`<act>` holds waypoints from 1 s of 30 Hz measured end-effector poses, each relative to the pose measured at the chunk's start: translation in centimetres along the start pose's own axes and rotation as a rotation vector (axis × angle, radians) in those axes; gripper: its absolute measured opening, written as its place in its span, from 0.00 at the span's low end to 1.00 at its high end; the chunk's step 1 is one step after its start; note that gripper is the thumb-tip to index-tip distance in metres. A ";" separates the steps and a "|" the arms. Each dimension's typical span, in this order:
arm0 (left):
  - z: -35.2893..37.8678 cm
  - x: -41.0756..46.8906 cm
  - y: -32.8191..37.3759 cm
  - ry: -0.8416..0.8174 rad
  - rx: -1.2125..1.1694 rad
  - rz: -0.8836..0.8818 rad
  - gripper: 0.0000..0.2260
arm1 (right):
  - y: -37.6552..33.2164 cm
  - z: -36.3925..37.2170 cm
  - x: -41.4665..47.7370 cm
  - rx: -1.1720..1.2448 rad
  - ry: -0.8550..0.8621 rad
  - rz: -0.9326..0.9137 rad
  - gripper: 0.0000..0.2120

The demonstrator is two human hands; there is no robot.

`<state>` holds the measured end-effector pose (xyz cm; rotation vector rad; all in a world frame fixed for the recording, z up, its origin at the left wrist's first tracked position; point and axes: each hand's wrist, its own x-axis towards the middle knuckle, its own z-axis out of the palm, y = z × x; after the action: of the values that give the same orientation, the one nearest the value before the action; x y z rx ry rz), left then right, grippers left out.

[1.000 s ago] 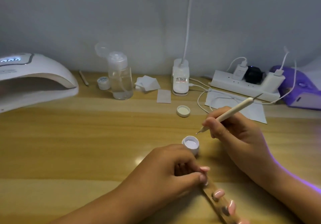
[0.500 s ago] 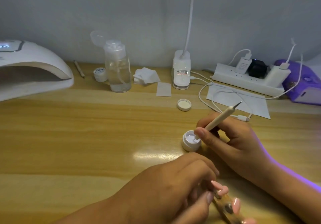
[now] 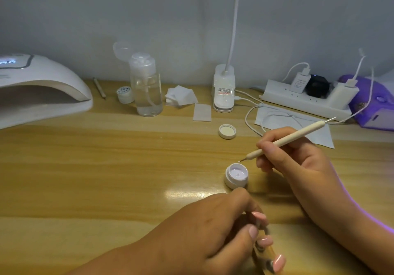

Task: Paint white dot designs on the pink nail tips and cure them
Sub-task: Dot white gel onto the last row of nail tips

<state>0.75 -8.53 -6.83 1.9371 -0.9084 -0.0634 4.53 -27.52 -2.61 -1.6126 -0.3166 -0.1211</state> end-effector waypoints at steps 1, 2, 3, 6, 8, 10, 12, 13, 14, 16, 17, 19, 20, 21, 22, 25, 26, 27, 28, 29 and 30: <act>-0.6 0.1 0.5 -0.019 -0.027 -0.019 0.06 | -0.1 -0.1 0.0 0.031 -0.008 0.026 0.03; -1.1 0.2 1.0 -0.040 -0.082 -0.063 0.05 | 0.0 -0.2 0.0 0.066 -0.010 0.044 0.06; -1.5 0.4 1.4 -0.035 -0.172 -0.122 0.06 | 0.1 -0.4 0.0 0.105 -0.008 0.068 0.08; -2.2 0.9 2.0 0.098 -0.444 -0.312 0.03 | 0.4 -0.6 -0.2 0.257 0.002 0.139 0.12; -2.4 1.2 1.9 0.153 -0.590 -0.392 0.03 | 0.5 -0.4 -0.4 0.384 0.001 0.185 0.10; -2.6 1.4 2.0 0.159 -0.673 -0.408 0.04 | 0.4 -0.1 -0.5 0.435 -0.017 0.186 0.08; -2.7 1.5 2.1 0.164 -0.668 -0.395 0.05 | 0.1 0.3 -0.8 0.444 -0.035 0.161 0.08; -2.7 1.5 2.1 0.171 -0.660 -0.387 0.05 | 0.0 0.4 -0.9 0.448 -0.044 0.155 0.08; -2.6 1.5 2.2 0.171 -0.651 -0.377 0.05 | -0.1 0.5 -1.0 0.453 -0.050 0.149 0.08; -2.5 1.5 2.3 0.163 -0.629 -0.363 0.04 | -0.4 0.7 -1.2 0.467 -0.049 0.139 0.09; -2.5 1.5 2.4 0.163 -0.623 -0.362 0.03 | -0.5 0.8 -1.2 0.472 -0.042 0.141 0.10; -2.4 1.5 2.4 0.162 -0.610 -0.356 0.01 | -0.6 1.0 -1.2 0.470 -0.035 0.163 0.13; -2.3 1.4 2.4 0.163 -0.604 -0.350 0.02 | -0.8 1.2 -1.3 0.472 -0.043 0.179 0.15; -2.3 1.4 2.4 0.165 -0.604 -0.347 0.02 | -0.9 1.3 -1.3 0.480 -0.057 0.195 0.17; -2.3 1.5 2.4 0.169 -0.610 -0.344 0.02 | -1.0 1.4 -1.3 0.483 -0.068 0.205 0.19; -2.3 1.5 2.3 0.171 -0.626 -0.347 0.02 | -1.1 1.6 -1.5 0.441 -0.056 0.209 0.17; -2.3 1.5 2.3 0.166 -0.621 -0.350 0.02 | -1.1 1.6 -1.5 0.431 -0.049 0.207 0.16; -2.3 1.5 2.3 0.160 -0.614 -0.353 0.03 | -1.1 1.6 -1.5 0.428 -0.047 0.202 0.15; -2.3 1.5 2.3 0.156 -0.611 -0.354 0.04 | -1.2 1.6 -1.5 0.432 -0.049 0.196 0.16; -2.2 1.6 2.3 0.154 -0.613 -0.354 0.05 | -1.2 1.6 -1.5 0.439 -0.054 0.189 0.15; -2.2 1.6 2.3 0.153 -0.611 -0.353 0.06 | -1.2 1.6 -1.5 0.443 -0.057 0.185 0.15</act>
<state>1.43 -8.43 -3.30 1.4768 -0.3716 -0.3534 2.57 -26.06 -1.99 -1.1988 -0.2176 0.1303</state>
